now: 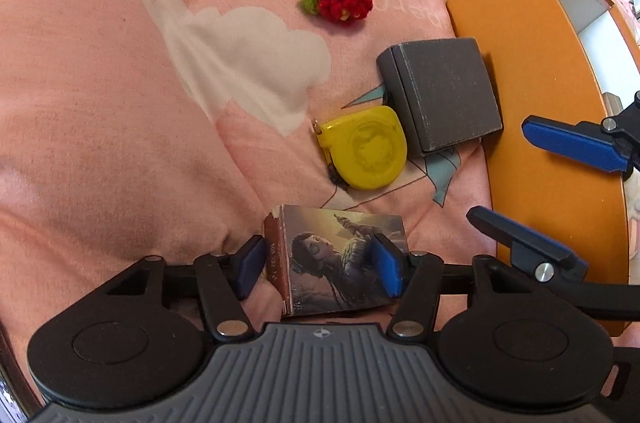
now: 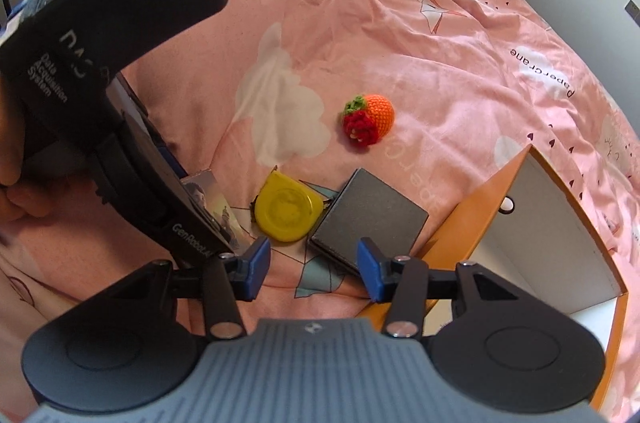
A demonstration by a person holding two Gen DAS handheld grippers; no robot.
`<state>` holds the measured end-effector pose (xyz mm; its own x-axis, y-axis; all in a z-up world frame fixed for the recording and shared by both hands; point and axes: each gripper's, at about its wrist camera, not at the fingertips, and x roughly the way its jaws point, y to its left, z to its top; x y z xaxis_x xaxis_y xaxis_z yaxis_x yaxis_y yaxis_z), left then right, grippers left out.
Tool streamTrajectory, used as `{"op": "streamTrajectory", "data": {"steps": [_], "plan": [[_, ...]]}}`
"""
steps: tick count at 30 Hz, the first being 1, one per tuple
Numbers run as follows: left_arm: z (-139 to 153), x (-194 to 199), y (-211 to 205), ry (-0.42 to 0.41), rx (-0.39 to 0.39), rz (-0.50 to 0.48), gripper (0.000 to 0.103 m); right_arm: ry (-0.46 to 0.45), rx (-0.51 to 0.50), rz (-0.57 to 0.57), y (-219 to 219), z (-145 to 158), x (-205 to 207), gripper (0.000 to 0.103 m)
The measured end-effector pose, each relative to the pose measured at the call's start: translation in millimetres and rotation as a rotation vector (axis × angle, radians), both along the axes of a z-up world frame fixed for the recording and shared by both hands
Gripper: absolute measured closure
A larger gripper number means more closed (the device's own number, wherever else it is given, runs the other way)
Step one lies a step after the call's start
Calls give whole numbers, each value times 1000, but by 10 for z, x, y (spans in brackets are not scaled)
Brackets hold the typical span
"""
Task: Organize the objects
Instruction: 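Move both tools back to the pile beside the orange box, then grasp the dark grey square case with the right tool while the left tool grasps the photo card box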
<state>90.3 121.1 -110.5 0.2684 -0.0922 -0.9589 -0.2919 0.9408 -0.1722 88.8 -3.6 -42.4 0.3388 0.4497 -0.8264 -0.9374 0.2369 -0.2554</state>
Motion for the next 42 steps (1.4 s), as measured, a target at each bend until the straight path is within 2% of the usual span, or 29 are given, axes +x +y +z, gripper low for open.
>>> {"op": "streamTrajectory", "data": {"steps": [7, 9, 20, 27, 34, 36, 41, 42], "plan": [[181, -163, 50, -124, -21, 55, 69, -3, -13, -24, 7, -56, -25, 53], [258, -186, 19, -167, -14, 41, 72, -8, -18, -35, 9, -73, -18, 53], [656, 5, 53, -270, 99, -42, 77, -43, -44, -2, 98, -51, 42, 54], [803, 339, 241, -224, 109, -192, 78, -63, -91, 80, 274, 8, 253, 54], [672, 776, 367, -179, 140, -255, 77, -90, -193, 153, 415, -18, 508, 53], [620, 865, 397, -179, 137, -241, 77, -91, -216, 175, 439, -32, 555, 53], [571, 1000, 465, -206, 190, -185, 75, -78, -256, 208, 510, -82, 691, 52], [570, 1010, 490, -209, 180, -175, 71, -71, -261, 211, 528, -89, 722, 52]]}}
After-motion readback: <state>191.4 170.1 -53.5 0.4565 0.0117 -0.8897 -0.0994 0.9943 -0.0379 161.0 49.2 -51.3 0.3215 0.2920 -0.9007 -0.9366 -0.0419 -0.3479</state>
